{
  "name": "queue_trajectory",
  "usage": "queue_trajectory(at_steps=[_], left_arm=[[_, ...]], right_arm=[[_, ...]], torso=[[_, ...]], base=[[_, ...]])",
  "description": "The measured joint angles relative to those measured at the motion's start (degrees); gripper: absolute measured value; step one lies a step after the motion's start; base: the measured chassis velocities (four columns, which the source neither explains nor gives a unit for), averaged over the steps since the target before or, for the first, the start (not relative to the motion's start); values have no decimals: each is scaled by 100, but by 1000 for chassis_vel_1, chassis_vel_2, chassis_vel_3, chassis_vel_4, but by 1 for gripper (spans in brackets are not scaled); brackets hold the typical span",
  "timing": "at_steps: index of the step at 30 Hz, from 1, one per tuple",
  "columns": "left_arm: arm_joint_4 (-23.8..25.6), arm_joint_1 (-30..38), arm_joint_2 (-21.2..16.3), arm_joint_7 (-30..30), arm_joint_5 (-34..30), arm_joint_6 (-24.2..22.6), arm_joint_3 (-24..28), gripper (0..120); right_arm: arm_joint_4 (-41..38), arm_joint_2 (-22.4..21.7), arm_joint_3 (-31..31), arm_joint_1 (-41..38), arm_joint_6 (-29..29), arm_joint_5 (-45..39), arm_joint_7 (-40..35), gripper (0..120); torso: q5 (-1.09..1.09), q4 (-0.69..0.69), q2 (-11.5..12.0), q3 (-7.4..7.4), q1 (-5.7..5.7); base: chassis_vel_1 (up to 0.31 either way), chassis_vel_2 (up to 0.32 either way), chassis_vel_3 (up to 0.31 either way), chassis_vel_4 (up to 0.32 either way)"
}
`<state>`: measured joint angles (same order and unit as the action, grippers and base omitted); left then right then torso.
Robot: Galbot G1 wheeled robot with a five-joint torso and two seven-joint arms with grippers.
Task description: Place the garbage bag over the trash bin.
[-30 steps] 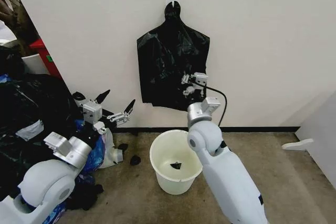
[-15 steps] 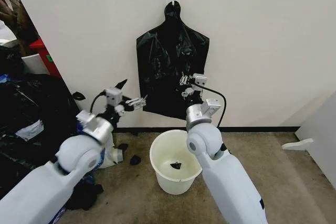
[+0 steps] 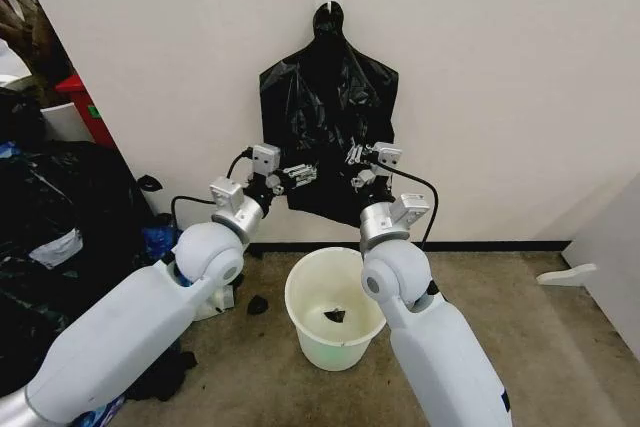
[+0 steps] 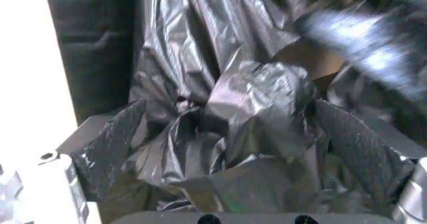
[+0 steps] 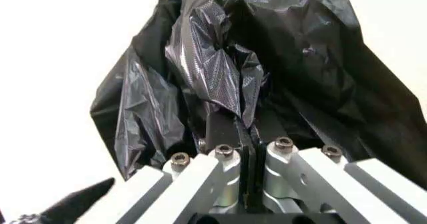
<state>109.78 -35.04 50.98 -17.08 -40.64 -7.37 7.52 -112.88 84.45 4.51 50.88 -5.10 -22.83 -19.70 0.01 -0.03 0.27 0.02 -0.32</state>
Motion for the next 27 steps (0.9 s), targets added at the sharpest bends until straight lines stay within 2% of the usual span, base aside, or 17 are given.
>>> queue_trajectory(at_steps=[5, 6, 7, 10, 11, 13, 17, 20, 22, 27], left_arm=[[-188, 101, 57, -273, 153, -207, -11, 88], [-225, 111, 63, -332, 193, -237, -50, 79], [-225, 111, 63, -332, 193, -237, -50, 79], [-230, 90, 49, -347, 230, -234, -123, 68], [-225, 74, 44, -347, 237, -226, -140, 66], [-169, -22, 21, -330, 250, -167, -230, 54], [-130, -113, 12, -345, 280, -46, -302, 45], [-56, -198, 30, -463, 297, -12, -430, 30], [-35, -217, 29, -488, 292, -14, -461, 26], [103, -403, 11, -578, 219, -24, -672, 8]], right_arm=[[-20, 8, -1, 6, 14, 0, 22, 0], [-20, 4, 9, 11, 24, -2, 26, 0], [-20, 4, 9, 11, 24, -2, 26, 0], [-20, -11, 26, 24, 42, -5, 29, 0], [-20, -17, 29, 29, 44, -6, 31, 0], [-21, -51, 43, 51, 49, -9, 40, 0], [-11, -88, 69, 76, 70, -8, 49, 0], [15, -116, 104, 112, 109, 3, 61, 0], [17, -118, 112, 125, 122, 6, 71, 0], [15, -130, 148, 218, 162, 74, 114, 0]], torso=[[0, -1, 0, 0, 0], [0, -1, 0, 0, 0], [0, -1, 0, 0, 0], [0, -1, 0, 0, 0], [0, 0, 0, 0, 0], [0, 0, 0, 0, 0], [-1, 0, 0, 0, 0], [0, -1, 0, 0, 0], [0, -1, 0, 0, 0], [0, -1, 0, 0, 0]], base=[[0, 0, 0, 0], [0, 0, 0, 0], [0, 0, 0, 0], [0, 0, 0, 0], [0, 0, 0, 0], [0, 0, 0, 0], [0, 0, 0, 0], [0, 0, 0, 0], [0, 0, 0, 0], [0, 0, 0, 0]])
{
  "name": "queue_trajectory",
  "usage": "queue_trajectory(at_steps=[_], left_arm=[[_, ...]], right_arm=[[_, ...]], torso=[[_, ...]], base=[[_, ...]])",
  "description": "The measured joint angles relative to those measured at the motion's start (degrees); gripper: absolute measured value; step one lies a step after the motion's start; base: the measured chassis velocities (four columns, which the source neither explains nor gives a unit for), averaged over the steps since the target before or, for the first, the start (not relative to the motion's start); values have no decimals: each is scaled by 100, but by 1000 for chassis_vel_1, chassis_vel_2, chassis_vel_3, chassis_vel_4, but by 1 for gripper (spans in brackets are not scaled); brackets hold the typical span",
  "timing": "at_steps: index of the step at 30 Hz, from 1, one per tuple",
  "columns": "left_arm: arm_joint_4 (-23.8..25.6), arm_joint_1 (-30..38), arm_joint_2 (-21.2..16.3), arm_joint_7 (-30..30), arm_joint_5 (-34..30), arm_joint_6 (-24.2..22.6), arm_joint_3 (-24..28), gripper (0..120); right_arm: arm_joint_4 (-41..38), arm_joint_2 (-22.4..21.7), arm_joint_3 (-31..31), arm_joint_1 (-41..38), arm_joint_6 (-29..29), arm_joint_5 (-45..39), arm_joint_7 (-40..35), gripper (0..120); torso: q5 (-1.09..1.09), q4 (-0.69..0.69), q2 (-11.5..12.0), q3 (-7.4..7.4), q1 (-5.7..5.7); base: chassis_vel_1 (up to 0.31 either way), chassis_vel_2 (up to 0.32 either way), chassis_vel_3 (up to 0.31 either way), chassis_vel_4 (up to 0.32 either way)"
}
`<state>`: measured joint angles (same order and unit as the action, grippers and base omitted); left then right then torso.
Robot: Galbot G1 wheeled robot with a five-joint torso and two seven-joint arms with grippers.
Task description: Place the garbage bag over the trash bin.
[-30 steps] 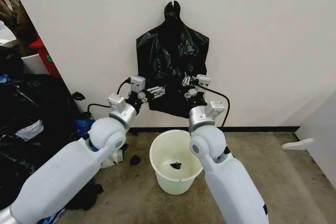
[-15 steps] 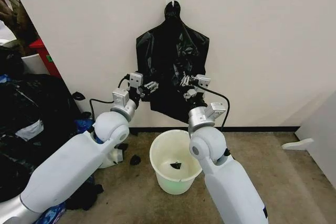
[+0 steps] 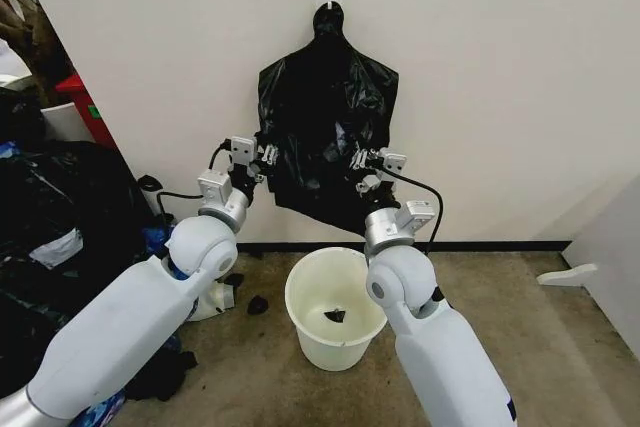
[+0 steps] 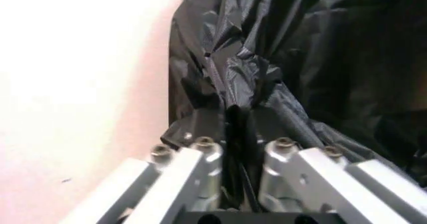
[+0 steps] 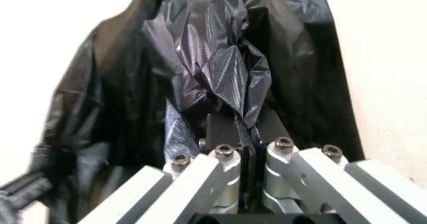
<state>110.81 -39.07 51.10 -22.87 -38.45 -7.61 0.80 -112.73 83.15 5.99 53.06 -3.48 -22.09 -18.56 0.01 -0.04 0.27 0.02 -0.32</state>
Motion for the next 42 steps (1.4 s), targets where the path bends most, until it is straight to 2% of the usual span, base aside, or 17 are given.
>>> queue_trajectory(at_steps=[2, 3, 7, 9, 14, 18, 21, 25, 27, 30, 31, 33, 35, 39, 42], left_arm=[[135, -269, -43, -17, -53, -7, -215, 0], [135, -269, -43, -17, -53, -7, -215, 0], [387, -961, -93, -48, -41, -15, -541, 0], [581, -1556, -96, -70, 62, 23, -678, 0], [915, -2275, -23, -18, 302, 171, -678, 0], [1481, -2269, -145, 79, 205, 199, -741, 0], [1709, -2204, -245, 108, 91, 189, -784, 0], [2601, -2190, -722, 181, -544, 92, -872, 0], [2699, -2195, -790, 187, -644, 86, -879, 0], [3107, -2239, -1135, 190, -1097, 144, -892, 0], [3107, -2239, -1135, 190, -1097, 144, -892, 0], [3284, -2416, -1315, 141, -1490, 157, -869, 0], [3292, -2467, -1323, 123, -1578, 155, -855, 0], [3295, -2815, -1123, 126, -2018, 130, -729, 0], [3166, -2940, -1016, 172, -2102, 174, -674, 0]], right_arm=[[-4, -79, 38, 91, 42, 55, 50, 0], [-4, -79, 38, 91, 42, 55, 50, 0], [-1, -295, 93, 289, 154, 86, 164, 0], [66, -502, 95, 580, 339, 215, 299, 0], [-232, -806, 111, 1184, 458, 221, 310, 0], [-1135, -1160, 178, 1488, 225, -310, 15, 0], [-1500, -1320, 239, 1553, 110, -577, -101, 0], [-2673, -1918, 627, 1969, -201, -1510, -410, 0], [-2806, -1993, 705, 2039, -245, -1657, -451, 0], [-3114, -2369, 1152, 2404, -494, -2490, -764, 0], [-3114, -2369, 1152, 2404, -494, -2490, -764, 0], [-3127, -2582, 1619, 2747, -634, -3208, -1021, 0], [-3127, -2601, 1707, 2809, -639, -3248, -1027, 0], [-3111, -2575, 1953, 3063, -711, -3398, -1132, 0], [-3103, -2586, 1924, 3081, -747, -3454, -1182, 0]], torso=[[0, -1, 0, 0, 0], [0, -1, 0, 0, 0], [0, 0, 0, -1, 0], [2, 2, 0, 0, 0], [1, 0, 0, -1, 1], [2, -1, 0, -1, 1], [4, -1, 0, -1, 1], [2, 0, -1, -2, 1], [2, 0, -1, -1, 1], [1, 0, -1, -1, 1], [1, 0, -1, -1, 1], [3, -1, -1, -1, 1], [3, 1, -1, -1, 0], [1, 0, -1, 0, 1], [1, 0, -1, -1, 1]], base=[[0, 0, 0, 0], [0, 0, 0, 0], [0, 0, 0, 0], [0, 0, 0, 0], [0, 0, 0, 0], [0, 0, 0, 0], [0, 0, 0, 0], [0, 0, 0, 0], [0, 0, 0, 0], [0, 0, 0, 0], [0, 0, 0, 0], [0, 0, 0, 0], [0, 0, 0, 0], [0, 0, 0, 0], [0, 0, 0, 0]])
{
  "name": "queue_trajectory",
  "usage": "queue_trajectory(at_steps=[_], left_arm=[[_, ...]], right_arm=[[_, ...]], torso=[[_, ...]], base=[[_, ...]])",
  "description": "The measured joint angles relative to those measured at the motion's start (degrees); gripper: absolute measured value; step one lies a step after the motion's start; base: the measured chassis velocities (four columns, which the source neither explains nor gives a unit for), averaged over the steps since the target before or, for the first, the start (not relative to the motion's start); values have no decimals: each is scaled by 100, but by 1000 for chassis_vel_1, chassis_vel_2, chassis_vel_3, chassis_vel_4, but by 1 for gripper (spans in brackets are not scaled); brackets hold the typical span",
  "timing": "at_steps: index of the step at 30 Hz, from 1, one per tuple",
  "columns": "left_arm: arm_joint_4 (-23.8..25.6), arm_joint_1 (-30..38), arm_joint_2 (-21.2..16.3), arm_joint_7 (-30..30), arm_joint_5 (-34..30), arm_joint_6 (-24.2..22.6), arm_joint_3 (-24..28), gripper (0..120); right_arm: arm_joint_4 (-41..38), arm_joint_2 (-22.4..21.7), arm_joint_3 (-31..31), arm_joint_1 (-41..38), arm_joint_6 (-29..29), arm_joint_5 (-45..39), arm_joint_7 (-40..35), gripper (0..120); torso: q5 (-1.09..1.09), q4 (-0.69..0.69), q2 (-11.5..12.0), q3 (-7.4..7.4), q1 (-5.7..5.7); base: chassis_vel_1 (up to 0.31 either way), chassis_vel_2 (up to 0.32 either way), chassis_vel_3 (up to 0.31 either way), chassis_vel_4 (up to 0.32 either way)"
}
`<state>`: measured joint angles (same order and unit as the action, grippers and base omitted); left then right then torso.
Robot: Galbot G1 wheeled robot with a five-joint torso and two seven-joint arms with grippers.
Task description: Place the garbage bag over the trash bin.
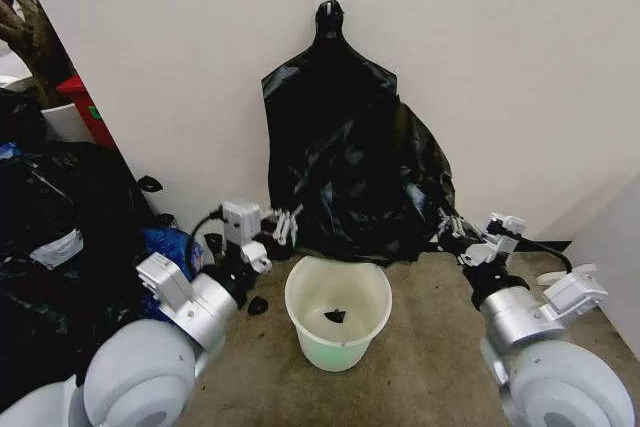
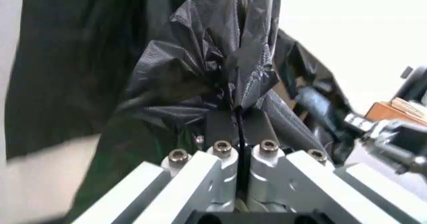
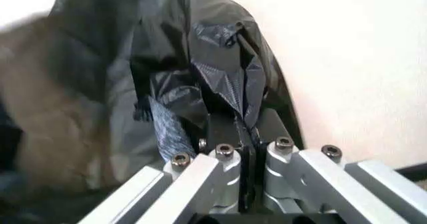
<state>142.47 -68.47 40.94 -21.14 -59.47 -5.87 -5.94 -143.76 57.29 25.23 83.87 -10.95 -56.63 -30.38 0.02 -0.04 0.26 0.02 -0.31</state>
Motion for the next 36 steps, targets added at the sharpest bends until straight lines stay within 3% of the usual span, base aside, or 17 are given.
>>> queue_trajectory(at_steps=[9, 12, 15, 23, 29, 36], left_arm=[[-855, -262, 287, 445, 476, 332, 98, 0], [-1478, -337, 378, 649, 1201, 565, 109, 0], [-1763, -478, 421, 682, 1524, 651, 111, 0], [-1776, -1071, 417, 543, 1855, 764, 104, 0], [-1212, -1911, 450, 208, 2108, 719, 97, 0], [-1504, -2797, 633, 10, 2687, 931, 64, 0]], right_arm=[[29, -15, -289, -66, -230, -452, -367, 0], [34, -5, -344, -10, -290, -524, -405, 0], [38, 36, -450, 55, -380, -828, -544, 0], [43, 152, -618, 316, -537, -1073, -836, 0], [47, 129, -707, 828, -666, -1242, -1433, 0], [50, 287, -742, 1159, -654, -1304, -1828, 0]], torso=[[-1, 1, 0, 1, 0], [-2, 0, 0, 1, -1], [-2, 0, 0, 1, -1], [-2, 1, 0, 1, -1], [-1, -2, 0, 0, -1], [-1, 1, 0, 0, 0]], base=[[0, 0, 0, 0], [0, 0, 0, 0], [0, 0, 0, 0], [0, 0, 0, 0], [0, 0, 0, 0], [0, 0, 0, 0]])
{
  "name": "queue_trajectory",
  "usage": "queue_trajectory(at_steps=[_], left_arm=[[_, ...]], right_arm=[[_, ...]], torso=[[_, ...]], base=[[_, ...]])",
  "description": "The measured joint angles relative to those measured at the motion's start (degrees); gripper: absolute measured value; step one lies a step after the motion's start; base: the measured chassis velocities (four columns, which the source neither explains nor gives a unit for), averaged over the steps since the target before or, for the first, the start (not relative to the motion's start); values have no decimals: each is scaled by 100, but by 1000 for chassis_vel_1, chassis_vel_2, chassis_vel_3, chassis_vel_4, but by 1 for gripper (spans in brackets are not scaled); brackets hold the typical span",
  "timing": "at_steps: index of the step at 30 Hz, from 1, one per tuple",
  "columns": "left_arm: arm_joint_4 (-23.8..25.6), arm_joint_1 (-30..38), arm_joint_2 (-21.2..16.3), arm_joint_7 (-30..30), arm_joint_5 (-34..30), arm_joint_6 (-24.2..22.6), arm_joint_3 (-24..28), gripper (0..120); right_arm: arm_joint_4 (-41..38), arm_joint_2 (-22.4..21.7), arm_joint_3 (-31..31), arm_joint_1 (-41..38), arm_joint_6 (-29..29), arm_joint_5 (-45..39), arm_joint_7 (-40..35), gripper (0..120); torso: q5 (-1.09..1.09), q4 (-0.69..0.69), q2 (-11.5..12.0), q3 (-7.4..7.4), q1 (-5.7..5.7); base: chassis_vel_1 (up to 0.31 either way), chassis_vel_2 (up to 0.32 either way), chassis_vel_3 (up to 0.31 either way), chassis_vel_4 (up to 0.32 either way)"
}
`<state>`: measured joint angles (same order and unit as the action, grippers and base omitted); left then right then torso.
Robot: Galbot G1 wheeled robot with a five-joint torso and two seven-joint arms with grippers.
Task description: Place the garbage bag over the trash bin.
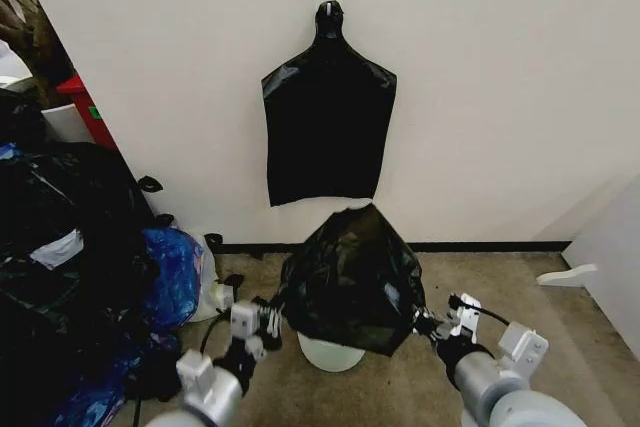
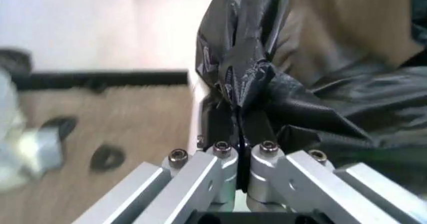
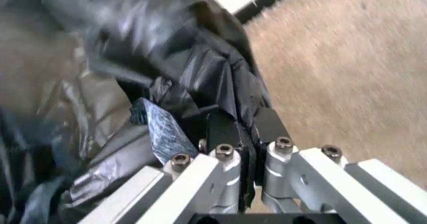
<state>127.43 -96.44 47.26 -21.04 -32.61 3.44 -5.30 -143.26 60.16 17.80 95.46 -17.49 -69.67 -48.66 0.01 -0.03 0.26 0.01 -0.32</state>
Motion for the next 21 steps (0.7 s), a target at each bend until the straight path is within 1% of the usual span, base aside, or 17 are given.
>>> queue_trajectory(at_steps=[1, 2, 4, 7, 9, 13, 16, 17, 21], left_arm=[[-125, -163, 68, -21, 174, 110, 9, 0], [-125, -163, 68, -21, 174, 110, 9, 0], [-322, -246, 188, -29, 410, 237, 59, 0], [-578, -171, 381, -23, 623, 303, 139, 0], [-629, -149, 416, -17, 658, 313, 154, 0], [-1037, 19, 549, 85, 964, 490, 224, 0], [-1219, 151, 567, 156, 1133, 584, 249, 0], [-1219, 151, 567, 156, 1133, 584, 249, 0], [-1389, 309, 600, 248, 1276, 678, 281, 0]], right_arm=[[0, 72, -9, 96, 2, 0, -51, 0], [0, 72, -9, 96, 2, 0, -51, 0], [1, 182, -18, 237, 8, 64, -44, 0], [20, 319, -6, 315, 43, 112, 2, 0], [53, 345, 11, 324, 49, 113, 30, 0], [565, 512, 137, 306, 145, 234, 620, 0], [983, 589, 172, 275, 272, 400, 1054, 0], [983, 589, 172, 275, 272, 400, 1054, 0], [1432, 615, 271, 347, 493, 562, 1922, 0]], torso=[[1, 1, 0, 0, 0], [1, 1, 0, 0, 0], [0, 0, 0, 0, 0], [0, -1, 0, 0, 0], [-1, -1, 0, 0, 0], [0, 0, 0, 1, 0], [0, 0, 1, 1, 0], [0, 0, 1, 1, 0], [0, 0, 0, 1, 0]], base=[[0, 0, 0, 0], [0, 0, 0, 0], [0, 0, 0, 0], [0, 0, 0, 0], [0, 0, 0, 0], [0, 0, 0, 0], [0, 0, 0, 0], [0, 0, 0, 0], [0, 0, 0, 0]])
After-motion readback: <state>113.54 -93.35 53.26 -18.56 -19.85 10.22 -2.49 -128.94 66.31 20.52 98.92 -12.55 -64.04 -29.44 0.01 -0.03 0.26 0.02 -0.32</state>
